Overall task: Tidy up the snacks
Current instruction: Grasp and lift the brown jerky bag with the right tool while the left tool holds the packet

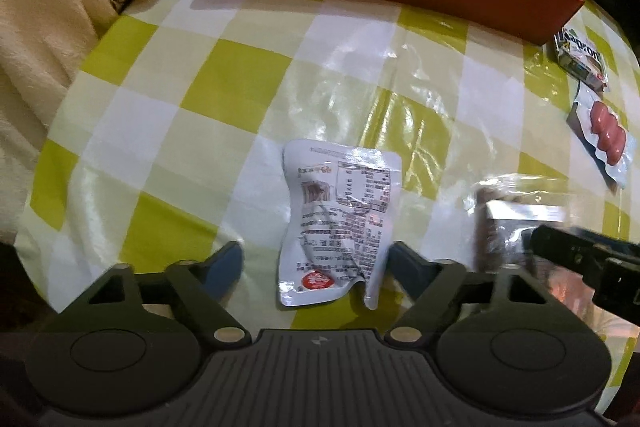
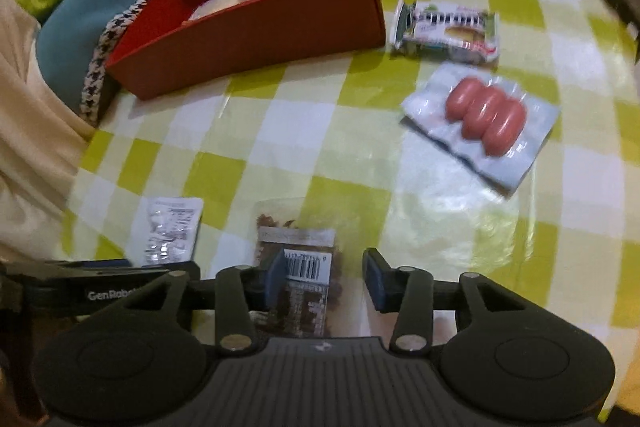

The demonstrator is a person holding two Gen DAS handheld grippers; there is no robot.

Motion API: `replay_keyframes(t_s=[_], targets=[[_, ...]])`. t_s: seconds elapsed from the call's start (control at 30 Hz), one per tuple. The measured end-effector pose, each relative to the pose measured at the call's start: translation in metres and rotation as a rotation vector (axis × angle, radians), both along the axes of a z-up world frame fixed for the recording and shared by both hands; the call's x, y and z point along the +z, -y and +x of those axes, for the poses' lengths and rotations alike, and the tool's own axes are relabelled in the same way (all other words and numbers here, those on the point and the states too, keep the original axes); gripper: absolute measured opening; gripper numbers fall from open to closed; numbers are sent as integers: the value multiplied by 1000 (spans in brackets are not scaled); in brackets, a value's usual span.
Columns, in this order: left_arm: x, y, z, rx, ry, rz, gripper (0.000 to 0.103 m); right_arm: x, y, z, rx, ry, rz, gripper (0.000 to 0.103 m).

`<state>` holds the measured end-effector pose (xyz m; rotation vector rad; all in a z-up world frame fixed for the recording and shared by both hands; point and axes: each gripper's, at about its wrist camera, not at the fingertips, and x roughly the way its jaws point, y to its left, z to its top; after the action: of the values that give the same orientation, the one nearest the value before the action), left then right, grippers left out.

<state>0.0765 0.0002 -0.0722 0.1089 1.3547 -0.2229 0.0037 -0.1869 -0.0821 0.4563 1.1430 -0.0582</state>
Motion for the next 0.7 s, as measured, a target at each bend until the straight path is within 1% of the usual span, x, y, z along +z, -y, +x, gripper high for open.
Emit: replay_keyframes(t_s=[0.03, 0.1, 0.13, 0.17, 0.2, 0.27, 0.3, 0.33, 0.37, 0.47, 0.5, 0.53, 0.6, 0.7], targets=[[1, -1, -1, -3, 8, 0, 71, -1, 0, 0, 9, -8, 9, 54], [5, -3, -3, -4, 16, -11, 64, 0, 0, -1, -9, -11, 19, 60], [7, -2, -3, -7, 13, -30, 64, 1, -1, -1, -11, -11, 13, 63], [7, -2, -4, -10, 3, -46, 63, 4, -3, -1, -10, -11, 2, 71], [7, 0, -6, -17, 4, -42, 63, 6, -6, -2, -1, -8, -9, 74], [7, 3, -7, -25, 10, -36, 63, 10, -17, -3, 34, -3, -34, 74], [7, 2, -6, -23, 7, -44, 63, 10, -25, -3, 61, -2, -46, 78], [7, 0, -5, -16, 4, -53, 63, 9, -33, -2, 94, -6, -63, 86], [6, -3, -1, -8, 1, -62, 63, 6, -40, -2, 123, -10, -81, 96], [6, -12, -1, -10, 1, -65, 63, -8, -57, 2, 175, -65, -112, 99], [5, -11, -1, -17, 2, -60, 63, -10, -62, 3, 179, -67, -155, 103], [5, -9, -1, -23, 4, -54, 63, -13, -67, 5, 183, -76, -191, 103], [8, -13, -2, -24, -2, -57, 63, -16, -73, 7, 197, -90, -210, 103], [8, -15, -1, -24, -7, -65, 64, -19, -79, 16, 245, -148, -242, 103]])
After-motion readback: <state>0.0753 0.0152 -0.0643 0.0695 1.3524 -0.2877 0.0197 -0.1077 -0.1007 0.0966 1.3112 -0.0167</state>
